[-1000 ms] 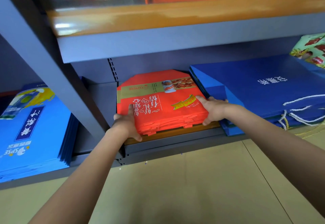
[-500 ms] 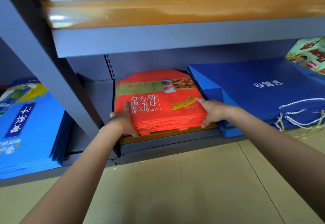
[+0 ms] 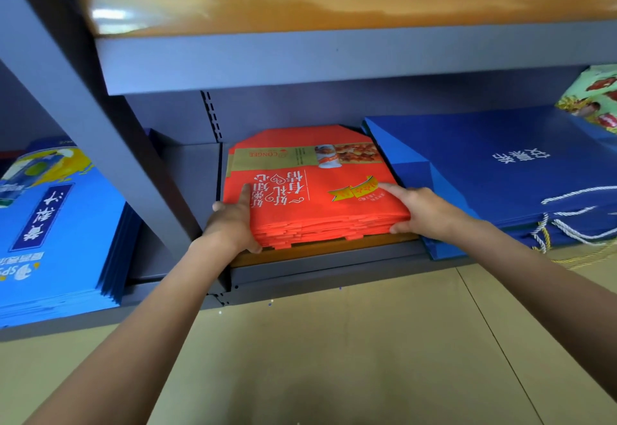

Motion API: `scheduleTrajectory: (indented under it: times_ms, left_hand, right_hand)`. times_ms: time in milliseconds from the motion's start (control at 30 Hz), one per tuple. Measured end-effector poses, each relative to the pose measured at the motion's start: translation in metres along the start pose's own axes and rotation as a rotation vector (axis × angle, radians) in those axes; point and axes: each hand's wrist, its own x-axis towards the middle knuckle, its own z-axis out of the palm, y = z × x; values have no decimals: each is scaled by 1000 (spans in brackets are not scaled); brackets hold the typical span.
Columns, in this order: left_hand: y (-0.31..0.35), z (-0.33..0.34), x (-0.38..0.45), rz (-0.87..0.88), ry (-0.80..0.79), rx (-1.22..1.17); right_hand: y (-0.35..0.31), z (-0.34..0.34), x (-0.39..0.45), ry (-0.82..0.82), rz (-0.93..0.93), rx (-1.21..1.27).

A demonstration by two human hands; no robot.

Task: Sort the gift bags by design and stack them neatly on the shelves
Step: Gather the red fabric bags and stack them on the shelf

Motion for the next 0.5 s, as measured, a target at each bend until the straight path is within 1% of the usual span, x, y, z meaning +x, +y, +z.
scheduleTrajectory:
  times_ms: [100,167,267,367,433,500]
  left_hand:
    - [-1,-1,0,18,34,73]
    - [-1,-2,1,25,26,100]
    - [1,-2,2,14,-8,61]
    - [1,-2,-2,21,-31,52]
    - [1,-1,-6,13,-39,99]
    - [5,1,-12,43,9,212]
  right_hand:
    - [-2,-2,-1,-23,-2,-6]
    - [-4,-1,0,-12,0,-53]
    - [-7,2,-1,32,20,-101]
    - [-8,6,-11,49,21,-46]
    - [-6,3,-23,118,-6,-111]
    - [-6,-3,-33,234,-60,-242]
